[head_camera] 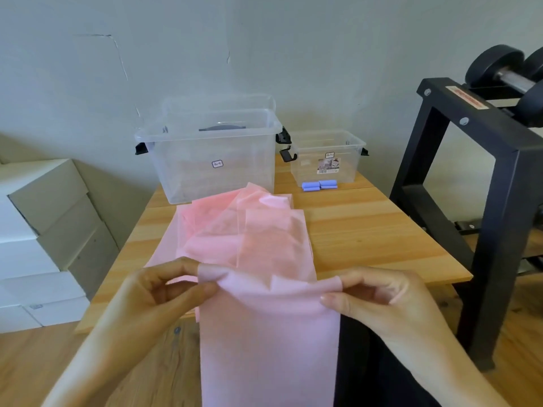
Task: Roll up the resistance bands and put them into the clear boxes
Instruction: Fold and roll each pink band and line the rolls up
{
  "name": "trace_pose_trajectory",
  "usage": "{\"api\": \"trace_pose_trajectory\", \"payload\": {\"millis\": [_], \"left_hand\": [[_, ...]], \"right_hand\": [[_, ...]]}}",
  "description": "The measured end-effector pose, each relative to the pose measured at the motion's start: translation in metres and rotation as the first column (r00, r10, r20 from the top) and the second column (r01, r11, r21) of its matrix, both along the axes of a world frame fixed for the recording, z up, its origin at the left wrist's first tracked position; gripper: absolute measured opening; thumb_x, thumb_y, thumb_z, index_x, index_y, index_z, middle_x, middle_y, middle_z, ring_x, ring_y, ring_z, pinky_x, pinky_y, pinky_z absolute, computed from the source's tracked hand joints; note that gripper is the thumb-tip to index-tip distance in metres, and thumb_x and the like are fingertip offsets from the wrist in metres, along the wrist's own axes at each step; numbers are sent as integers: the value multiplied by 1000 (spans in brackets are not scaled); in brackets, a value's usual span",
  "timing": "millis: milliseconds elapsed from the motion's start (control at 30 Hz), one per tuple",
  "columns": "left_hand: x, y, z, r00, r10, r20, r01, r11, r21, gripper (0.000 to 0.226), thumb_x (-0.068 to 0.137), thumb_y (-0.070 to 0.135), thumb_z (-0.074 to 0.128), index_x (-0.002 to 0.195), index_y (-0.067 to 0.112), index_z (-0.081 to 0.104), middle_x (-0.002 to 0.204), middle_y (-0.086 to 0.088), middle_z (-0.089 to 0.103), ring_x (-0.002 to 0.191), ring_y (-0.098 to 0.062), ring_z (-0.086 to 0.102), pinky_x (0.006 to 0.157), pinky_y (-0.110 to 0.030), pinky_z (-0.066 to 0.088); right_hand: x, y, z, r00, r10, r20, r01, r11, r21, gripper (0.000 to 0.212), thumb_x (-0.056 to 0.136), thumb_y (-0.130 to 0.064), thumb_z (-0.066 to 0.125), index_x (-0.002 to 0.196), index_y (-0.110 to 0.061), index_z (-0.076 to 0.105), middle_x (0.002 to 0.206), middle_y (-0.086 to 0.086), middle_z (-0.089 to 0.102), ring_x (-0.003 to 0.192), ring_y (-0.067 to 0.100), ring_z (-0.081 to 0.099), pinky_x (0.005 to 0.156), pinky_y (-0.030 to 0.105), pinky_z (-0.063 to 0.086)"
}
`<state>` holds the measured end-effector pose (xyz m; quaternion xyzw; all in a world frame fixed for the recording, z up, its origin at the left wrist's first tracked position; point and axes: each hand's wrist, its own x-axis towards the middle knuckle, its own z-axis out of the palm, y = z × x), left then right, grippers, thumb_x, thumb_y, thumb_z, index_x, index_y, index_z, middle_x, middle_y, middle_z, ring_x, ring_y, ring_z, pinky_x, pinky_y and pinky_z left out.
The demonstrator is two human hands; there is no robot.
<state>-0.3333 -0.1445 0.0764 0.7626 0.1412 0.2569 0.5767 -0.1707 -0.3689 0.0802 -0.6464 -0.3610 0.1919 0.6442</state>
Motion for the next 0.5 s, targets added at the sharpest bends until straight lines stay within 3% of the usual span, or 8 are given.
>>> {"api": "trace_pose_trajectory", "payload": {"millis": [100, 200, 400, 500], "left_hand": [[15, 1, -5, 997, 26, -73, -30, 998, -52, 18, 76, 32, 85, 85, 17, 79, 86, -11, 77, 86, -24, 75, 85, -28, 58], [33, 5, 5, 998, 46, -43, -49, 997, -63, 33, 74, 43, 83, 86, 13, 78, 85, -11, 76, 81, -23, 74, 87, -39, 55], [108, 41, 5, 978, 190, -84, -199, 974, -108, 4, 78, 15, 79, 80, 13, 77, 82, -5, 77, 78, -19, 72, 80, -30, 59], [148, 70, -11, 967, 206, -151, -227, 964, -135, 13, 78, 10, 81, 78, 5, 69, 77, -7, 73, 76, -17, 69, 78, -29, 60]], "right_hand": [[9, 8, -7, 992, -58, -112, 59, 998, 10, 12, 66, -14, 78, 78, -13, 81, 82, 11, 77, 81, 25, 74, 75, 29, 60], [25, 15, -1, 980, -110, -167, 121, 991, 57, 9, 67, -6, 76, 75, -9, 79, 78, 12, 76, 70, 20, 73, 62, 19, 55], [85, 58, -2, 966, -235, -105, 235, 972, -13, 6, 80, -2, 75, 86, -4, 76, 82, 7, 76, 76, 17, 72, 66, 20, 57], [120, 86, -19, 954, -274, -119, 267, 961, -71, 5, 82, -2, 74, 86, 0, 73, 82, 7, 76, 75, 15, 71, 66, 23, 59]]}}
